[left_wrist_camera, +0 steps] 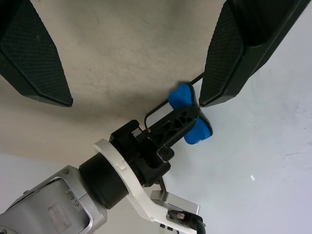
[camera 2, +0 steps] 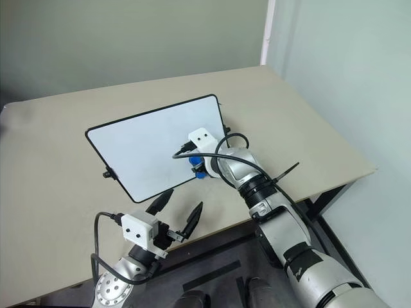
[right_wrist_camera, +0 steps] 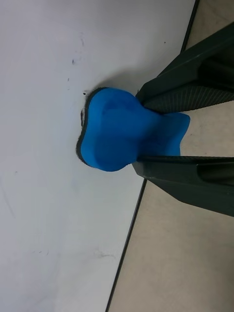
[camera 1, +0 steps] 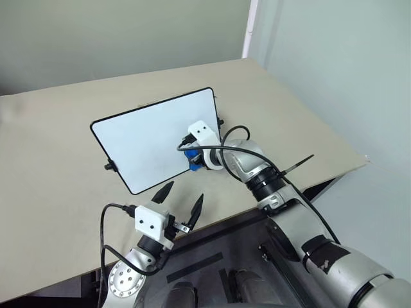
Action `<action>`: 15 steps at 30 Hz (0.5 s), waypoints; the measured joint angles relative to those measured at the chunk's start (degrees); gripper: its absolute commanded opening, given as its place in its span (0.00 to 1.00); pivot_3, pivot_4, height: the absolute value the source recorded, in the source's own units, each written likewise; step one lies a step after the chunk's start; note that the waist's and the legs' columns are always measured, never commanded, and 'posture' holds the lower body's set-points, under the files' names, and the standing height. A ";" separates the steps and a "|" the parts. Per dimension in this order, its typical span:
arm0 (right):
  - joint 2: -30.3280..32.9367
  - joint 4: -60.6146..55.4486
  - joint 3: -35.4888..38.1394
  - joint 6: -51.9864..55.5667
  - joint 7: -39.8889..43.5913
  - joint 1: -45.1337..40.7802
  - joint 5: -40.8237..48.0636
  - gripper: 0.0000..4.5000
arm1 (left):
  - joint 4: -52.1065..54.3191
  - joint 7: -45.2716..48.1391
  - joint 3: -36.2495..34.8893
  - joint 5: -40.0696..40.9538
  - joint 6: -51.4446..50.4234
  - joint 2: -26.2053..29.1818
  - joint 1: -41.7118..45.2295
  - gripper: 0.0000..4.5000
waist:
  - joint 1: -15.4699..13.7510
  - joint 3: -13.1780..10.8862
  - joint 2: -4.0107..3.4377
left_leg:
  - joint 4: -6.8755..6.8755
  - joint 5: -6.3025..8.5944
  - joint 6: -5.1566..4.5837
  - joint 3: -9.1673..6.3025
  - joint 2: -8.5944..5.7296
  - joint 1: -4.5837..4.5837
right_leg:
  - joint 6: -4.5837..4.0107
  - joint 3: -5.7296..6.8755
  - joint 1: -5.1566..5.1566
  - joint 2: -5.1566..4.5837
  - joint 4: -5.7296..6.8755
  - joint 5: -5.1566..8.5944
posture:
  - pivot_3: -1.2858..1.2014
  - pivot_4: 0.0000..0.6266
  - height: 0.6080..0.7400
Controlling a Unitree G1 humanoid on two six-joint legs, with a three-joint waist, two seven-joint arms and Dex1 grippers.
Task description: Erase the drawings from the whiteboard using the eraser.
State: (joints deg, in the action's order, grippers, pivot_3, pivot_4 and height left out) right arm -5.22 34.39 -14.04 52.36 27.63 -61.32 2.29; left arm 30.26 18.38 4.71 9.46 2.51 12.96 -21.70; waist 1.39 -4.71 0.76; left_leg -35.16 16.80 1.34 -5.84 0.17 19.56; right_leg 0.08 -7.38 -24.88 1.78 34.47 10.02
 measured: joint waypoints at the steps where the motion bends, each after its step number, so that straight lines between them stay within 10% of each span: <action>1: -0.03 -0.28 -0.10 0.05 0.00 0.00 0.11 0.28 | 0.00 0.00 0.00 0.00 0.00 0.04 0.02 1.00 | 0.00 -0.01 -0.01 | 0.00 0.00 0.00 0.00 0.00 0.00 | 0.00 0.01 -0.01 0.00 0.00 0.00 | 0.52 0.24 0.92; 15: -0.21 -3.60 -1.19 0.61 -0.18 0.03 2.15 0.28 | -0.01 0.09 -0.15 0.09 0.00 0.36 0.28 1.00 | -0.06 -0.01 -0.04 | -0.01 0.02 0.00 -0.01 0.01 0.04 | -0.07 0.08 0.03 -0.01 -0.13 -0.04 | 0.52 0.24 0.92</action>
State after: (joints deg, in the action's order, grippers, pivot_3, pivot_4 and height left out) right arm -5.43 30.79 -15.23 52.96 27.46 -61.28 4.43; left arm 30.25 18.47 4.56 9.55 2.51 13.32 -21.43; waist 1.32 -4.72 0.72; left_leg -35.18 16.82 1.34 -5.85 0.18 19.60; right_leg 0.02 -7.30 -24.85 1.77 34.34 9.98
